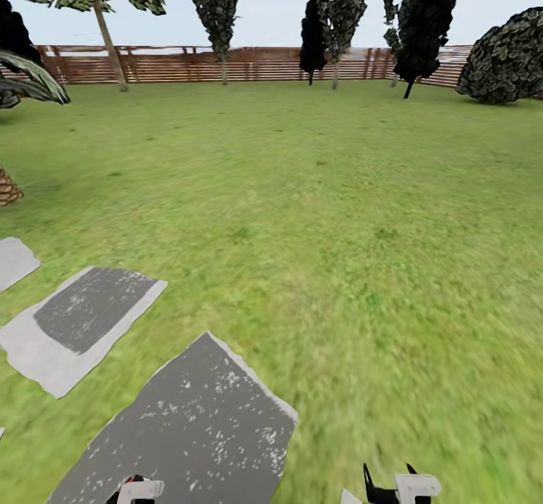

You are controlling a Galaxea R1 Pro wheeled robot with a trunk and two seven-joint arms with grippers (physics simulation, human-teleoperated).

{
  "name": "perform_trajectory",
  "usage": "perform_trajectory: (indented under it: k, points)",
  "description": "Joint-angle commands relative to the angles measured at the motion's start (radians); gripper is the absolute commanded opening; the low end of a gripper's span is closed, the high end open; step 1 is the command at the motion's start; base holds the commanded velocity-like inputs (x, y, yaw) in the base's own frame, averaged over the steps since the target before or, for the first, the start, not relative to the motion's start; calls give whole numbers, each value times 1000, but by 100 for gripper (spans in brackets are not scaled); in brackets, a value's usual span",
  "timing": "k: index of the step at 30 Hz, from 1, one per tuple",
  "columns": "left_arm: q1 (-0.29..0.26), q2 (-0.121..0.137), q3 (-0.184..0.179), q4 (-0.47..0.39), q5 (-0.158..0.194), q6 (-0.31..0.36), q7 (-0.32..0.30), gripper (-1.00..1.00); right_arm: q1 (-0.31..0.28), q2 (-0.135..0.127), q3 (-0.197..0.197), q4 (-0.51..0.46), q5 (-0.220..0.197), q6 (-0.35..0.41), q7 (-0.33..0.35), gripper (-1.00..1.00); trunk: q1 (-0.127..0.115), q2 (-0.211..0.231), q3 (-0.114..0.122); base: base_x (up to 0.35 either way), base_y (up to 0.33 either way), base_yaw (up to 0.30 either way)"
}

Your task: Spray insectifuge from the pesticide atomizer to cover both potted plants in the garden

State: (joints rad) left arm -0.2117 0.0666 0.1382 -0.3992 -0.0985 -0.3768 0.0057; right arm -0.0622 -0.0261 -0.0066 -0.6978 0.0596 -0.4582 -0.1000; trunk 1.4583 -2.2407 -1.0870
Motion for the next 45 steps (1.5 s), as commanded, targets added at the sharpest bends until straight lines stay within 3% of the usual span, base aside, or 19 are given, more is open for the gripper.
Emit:
perform_trajectory:
  k: [1, 6, 10, 13, 45]
  points:
    - [0, -1, 6, 0, -10, -3, 0, -100, -1, 0, 0, 1, 6, -2, -6, 100, 0, 0, -1, 0, 0, -300]
    - [0, -1, 6, 0, -10, -3, 1, -100, -1, 0, -8, 0, 6, -2, -6, 100, 0, 0, -1, 0, 0, -300]
    - [0, -1, 6, 0, -10, -4, 0, -100, -1, 0, -58, 0, 6, -2, -6, 100, 0, 0, -1, 0, 0, -300]
    - [0, -1, 6, 0, -10, -4, 0, -100, -1, 0, -68, -1, 6, -2, -6, 100, 0, 0, -1, 0, 0, -300]
    - [-1, -1, 6, 0, -10, -2, 1, -100, -1, 0, -73, 3, 6, -2, -4, 100, 0, 0, -1, 0, 0, -300]
